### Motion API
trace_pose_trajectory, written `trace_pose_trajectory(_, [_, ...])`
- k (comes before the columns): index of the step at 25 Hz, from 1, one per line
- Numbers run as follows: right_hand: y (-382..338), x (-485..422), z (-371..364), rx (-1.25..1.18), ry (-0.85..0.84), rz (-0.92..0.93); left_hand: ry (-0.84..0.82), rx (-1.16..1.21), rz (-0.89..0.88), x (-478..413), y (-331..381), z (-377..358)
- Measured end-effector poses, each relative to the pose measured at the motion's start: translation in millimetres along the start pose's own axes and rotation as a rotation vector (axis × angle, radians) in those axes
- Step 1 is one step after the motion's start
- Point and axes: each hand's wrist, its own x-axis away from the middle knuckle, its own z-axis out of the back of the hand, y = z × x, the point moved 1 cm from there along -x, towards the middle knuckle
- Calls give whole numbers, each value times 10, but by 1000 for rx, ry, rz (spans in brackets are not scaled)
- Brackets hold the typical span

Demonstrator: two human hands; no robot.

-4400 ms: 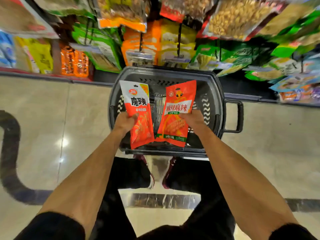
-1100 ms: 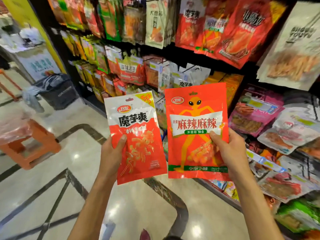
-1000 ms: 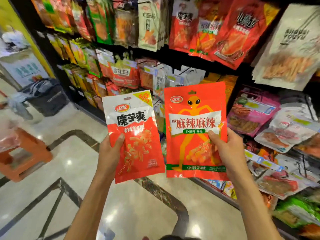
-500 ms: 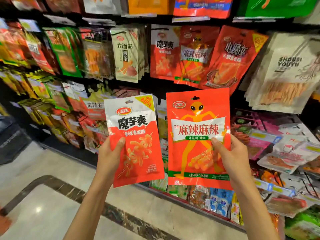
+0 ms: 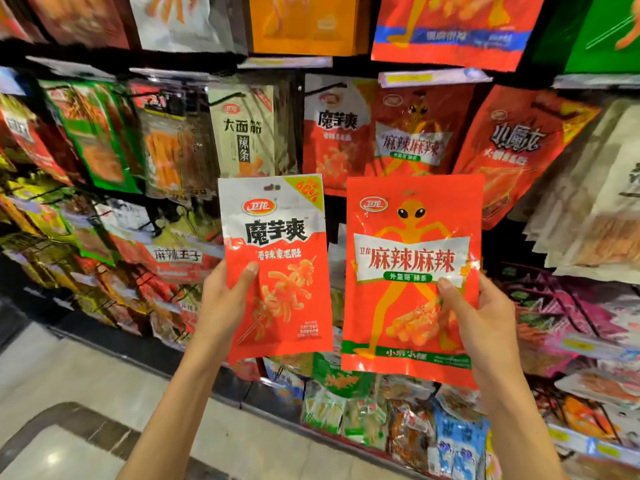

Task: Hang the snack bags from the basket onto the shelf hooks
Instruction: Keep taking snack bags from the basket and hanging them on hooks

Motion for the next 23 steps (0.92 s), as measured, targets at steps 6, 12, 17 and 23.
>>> trace_pose_trajectory(6, [-164,-169,-204,37,167,11,-126,21,-83,-634,118,-93])
trace_pose_trajectory(12, [-300,-139,-443,82,311,63,-228,59,-167,-1107,324,-157])
trace_pose_trajectory(17, [-352,-33,-515,75,378,63,-346,145,-221,-1100,442,-63])
trace_pose_trajectory(23, [-461,-46,-519,65,396,84,-369,163,-194,-1249,536,-142])
